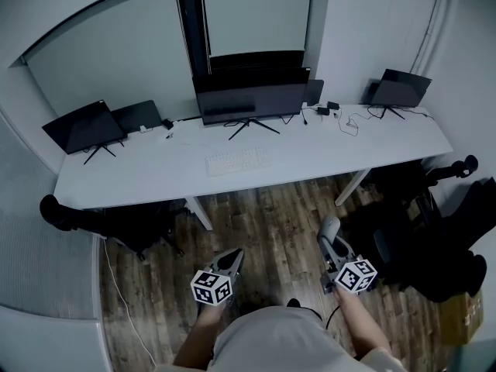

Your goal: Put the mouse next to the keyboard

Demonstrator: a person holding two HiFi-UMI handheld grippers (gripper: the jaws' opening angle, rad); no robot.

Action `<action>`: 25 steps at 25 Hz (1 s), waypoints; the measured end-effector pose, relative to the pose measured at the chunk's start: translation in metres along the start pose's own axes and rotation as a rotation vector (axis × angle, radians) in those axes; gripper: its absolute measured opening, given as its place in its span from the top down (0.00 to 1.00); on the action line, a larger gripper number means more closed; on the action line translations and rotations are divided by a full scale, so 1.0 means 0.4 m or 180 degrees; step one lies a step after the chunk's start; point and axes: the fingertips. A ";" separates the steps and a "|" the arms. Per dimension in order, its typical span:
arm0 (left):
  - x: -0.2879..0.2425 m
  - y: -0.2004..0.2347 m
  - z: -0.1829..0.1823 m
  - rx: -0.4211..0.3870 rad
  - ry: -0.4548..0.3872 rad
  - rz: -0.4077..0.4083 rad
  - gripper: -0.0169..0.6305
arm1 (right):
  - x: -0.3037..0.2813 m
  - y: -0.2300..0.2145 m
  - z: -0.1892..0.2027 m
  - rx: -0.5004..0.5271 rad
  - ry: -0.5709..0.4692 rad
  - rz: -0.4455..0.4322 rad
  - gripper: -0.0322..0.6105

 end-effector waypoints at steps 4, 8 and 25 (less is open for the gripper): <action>0.014 0.025 0.003 -0.0032 0.0058 0.0107 0.95 | -0.016 0.033 0.025 -0.0007 0.0014 0.0069 0.73; 0.022 0.044 0.007 -0.0067 0.0095 0.0195 0.95 | -0.031 0.064 0.044 0.0017 0.0007 0.0112 0.73; -0.121 0.084 -0.051 -0.0044 0.0114 0.0052 0.95 | -0.158 -0.069 0.005 -0.0112 -0.0008 -0.0043 0.73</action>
Point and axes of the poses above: the fingertips, and each gripper's own axes: x backward along the fingers, y to its left, z out of its underside, and after that the axes turned 14 degrees about -z, right-handed
